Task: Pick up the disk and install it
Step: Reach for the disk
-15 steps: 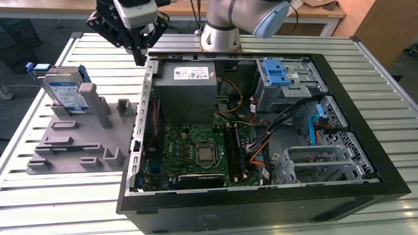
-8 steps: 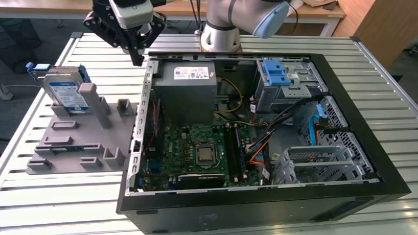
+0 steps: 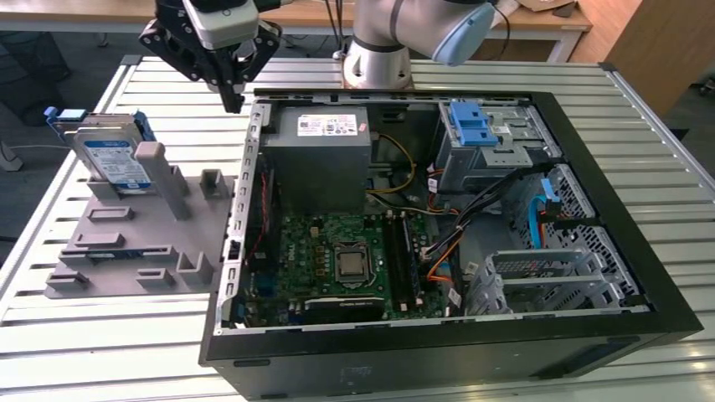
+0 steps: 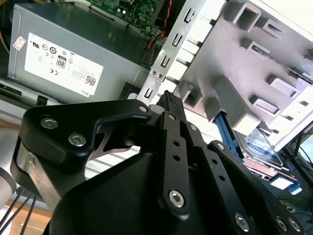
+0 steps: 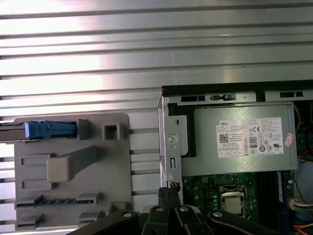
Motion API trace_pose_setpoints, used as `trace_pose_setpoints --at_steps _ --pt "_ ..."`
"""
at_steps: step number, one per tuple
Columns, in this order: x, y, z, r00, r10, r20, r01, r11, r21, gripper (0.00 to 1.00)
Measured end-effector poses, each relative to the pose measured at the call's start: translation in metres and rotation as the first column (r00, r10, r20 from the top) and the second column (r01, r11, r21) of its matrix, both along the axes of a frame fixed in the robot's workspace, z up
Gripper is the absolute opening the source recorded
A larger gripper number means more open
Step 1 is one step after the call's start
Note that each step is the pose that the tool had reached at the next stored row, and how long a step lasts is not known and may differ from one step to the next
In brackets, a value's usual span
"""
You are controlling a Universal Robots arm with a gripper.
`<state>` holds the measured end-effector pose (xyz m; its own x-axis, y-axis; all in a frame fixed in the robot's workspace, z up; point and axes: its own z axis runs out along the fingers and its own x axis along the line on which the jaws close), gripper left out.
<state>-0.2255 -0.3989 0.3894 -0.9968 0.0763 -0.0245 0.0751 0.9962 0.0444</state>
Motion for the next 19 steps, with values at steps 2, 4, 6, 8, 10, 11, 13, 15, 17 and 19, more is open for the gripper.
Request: trace_pose_setpoints --at_steps 2,4,6,8,10,11,13,15,17,19 --pt "-0.0003 0.0 0.0 1.0 0.0 0.0 0.0 1.0 0.0 0.11" --pt "-0.0005 0.0 -0.0001 1.0 0.0 0.0 0.0 1.0 0.0 0.11" --pt "-0.001 0.0 -0.0001 1.0 0.0 0.0 0.0 1.0 0.0 0.11" --pt "-0.0016 0.0 -0.0003 1.0 0.0 -0.0001 0.0 1.0 -0.0001 0.11" --pt "-0.0019 0.0 -0.0004 1.0 0.0 0.0 0.0 1.0 0.0 0.11" --pt "-0.0021 0.0 -0.0005 1.0 0.0 0.0 0.0 1.0 0.0 0.11" --pt "-0.0029 0.0 -0.0007 1.0 0.0 0.0 0.0 1.0 0.0 0.11" --pt "-0.0037 0.0 -0.0009 1.0 0.0 0.0 0.0 1.0 0.0 0.11" --pt "-0.0041 0.0 -0.001 1.0 0.0 0.0 0.0 1.0 0.0 0.11" --pt "-0.0044 0.0 -0.0011 1.0 0.0 0.0 0.0 1.0 -0.0001 0.11"
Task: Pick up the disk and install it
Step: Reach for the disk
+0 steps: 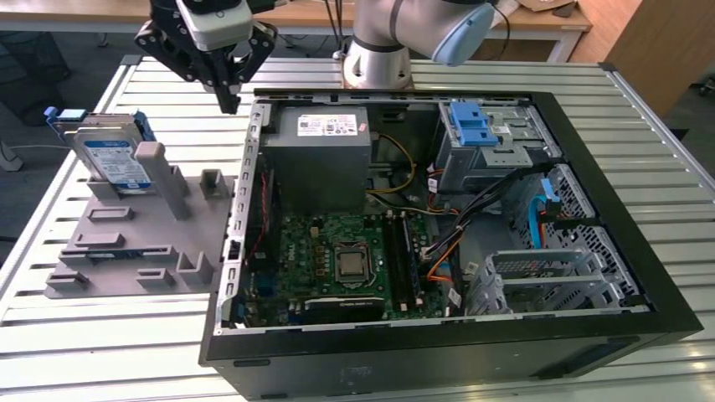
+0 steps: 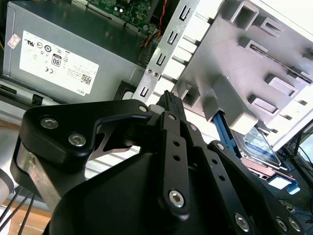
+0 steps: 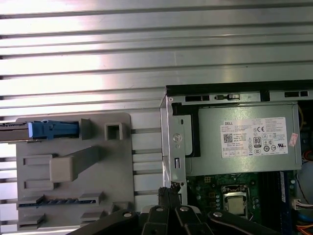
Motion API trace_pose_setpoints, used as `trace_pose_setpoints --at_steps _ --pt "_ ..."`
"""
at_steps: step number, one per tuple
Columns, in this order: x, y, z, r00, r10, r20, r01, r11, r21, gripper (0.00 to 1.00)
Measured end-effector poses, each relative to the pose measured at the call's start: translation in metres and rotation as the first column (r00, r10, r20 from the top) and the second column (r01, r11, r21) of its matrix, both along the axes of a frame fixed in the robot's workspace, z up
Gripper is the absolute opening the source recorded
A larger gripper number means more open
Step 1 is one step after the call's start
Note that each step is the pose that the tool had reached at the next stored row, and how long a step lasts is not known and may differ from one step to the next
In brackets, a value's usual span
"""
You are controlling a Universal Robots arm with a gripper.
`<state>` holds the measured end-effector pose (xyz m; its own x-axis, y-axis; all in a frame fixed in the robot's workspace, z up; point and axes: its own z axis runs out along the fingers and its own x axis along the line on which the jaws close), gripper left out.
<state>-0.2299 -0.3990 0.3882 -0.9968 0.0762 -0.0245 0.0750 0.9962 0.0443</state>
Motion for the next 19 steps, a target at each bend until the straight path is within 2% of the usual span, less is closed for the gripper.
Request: trace_pose_setpoints --at_steps 19 --pt "-0.0049 0.0 -0.0001 1.0 0.0 0.0 0.0 1.0 0.0 0.11"
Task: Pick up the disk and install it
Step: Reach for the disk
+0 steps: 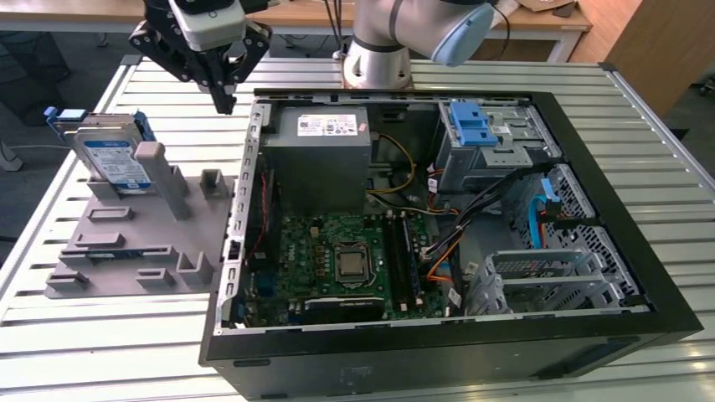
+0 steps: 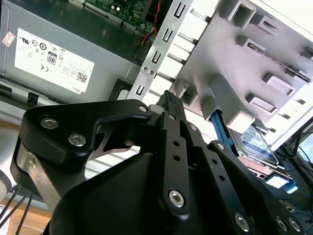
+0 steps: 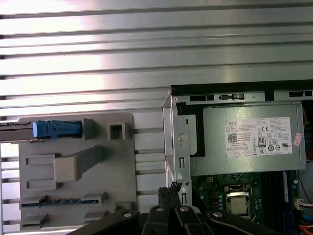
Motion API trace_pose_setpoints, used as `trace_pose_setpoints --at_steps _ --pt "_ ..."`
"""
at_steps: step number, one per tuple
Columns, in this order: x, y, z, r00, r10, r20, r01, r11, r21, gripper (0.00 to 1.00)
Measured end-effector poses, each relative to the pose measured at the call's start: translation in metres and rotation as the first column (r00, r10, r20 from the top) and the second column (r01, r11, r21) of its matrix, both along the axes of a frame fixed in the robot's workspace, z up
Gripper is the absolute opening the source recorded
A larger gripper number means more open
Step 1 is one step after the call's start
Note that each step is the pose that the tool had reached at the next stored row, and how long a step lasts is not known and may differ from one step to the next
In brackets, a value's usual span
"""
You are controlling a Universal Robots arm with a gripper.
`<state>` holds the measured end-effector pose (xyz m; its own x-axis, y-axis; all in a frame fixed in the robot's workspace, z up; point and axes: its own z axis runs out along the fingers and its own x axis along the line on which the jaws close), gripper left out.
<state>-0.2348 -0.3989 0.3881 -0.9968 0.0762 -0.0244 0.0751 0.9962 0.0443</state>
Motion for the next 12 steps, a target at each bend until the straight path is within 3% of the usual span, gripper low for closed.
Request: trace_pose_setpoints --at_steps 12 --pt "-0.0017 0.0 -0.0003 1.0 0.0 0.0 0.0 1.0 0.0 0.11"
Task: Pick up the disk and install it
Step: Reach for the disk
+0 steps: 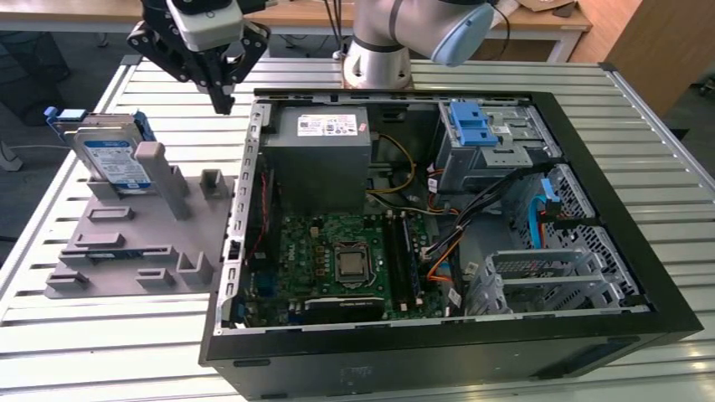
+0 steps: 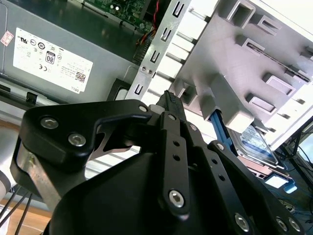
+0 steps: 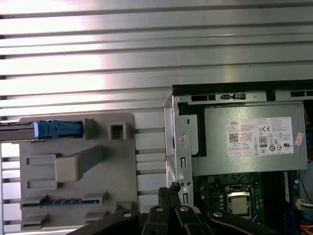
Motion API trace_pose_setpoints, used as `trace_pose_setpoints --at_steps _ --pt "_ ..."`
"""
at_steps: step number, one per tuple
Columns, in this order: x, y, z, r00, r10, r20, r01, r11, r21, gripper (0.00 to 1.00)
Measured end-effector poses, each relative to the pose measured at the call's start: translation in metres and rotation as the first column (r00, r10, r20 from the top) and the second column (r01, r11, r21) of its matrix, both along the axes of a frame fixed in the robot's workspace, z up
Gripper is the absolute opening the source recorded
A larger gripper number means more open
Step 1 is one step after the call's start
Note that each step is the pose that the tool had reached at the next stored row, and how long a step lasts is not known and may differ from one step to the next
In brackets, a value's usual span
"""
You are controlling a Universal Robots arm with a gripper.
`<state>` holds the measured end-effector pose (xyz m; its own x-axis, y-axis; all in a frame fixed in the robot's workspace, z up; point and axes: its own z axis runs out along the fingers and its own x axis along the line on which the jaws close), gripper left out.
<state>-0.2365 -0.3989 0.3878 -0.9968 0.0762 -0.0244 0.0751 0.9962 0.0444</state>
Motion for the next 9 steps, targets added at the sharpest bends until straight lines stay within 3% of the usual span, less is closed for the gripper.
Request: trace_pose_setpoints --at_steps 9 --pt "-0.0018 0.0 -0.0005 1.0 0.0 0.0001 0.0 1.0 0.0 0.11"
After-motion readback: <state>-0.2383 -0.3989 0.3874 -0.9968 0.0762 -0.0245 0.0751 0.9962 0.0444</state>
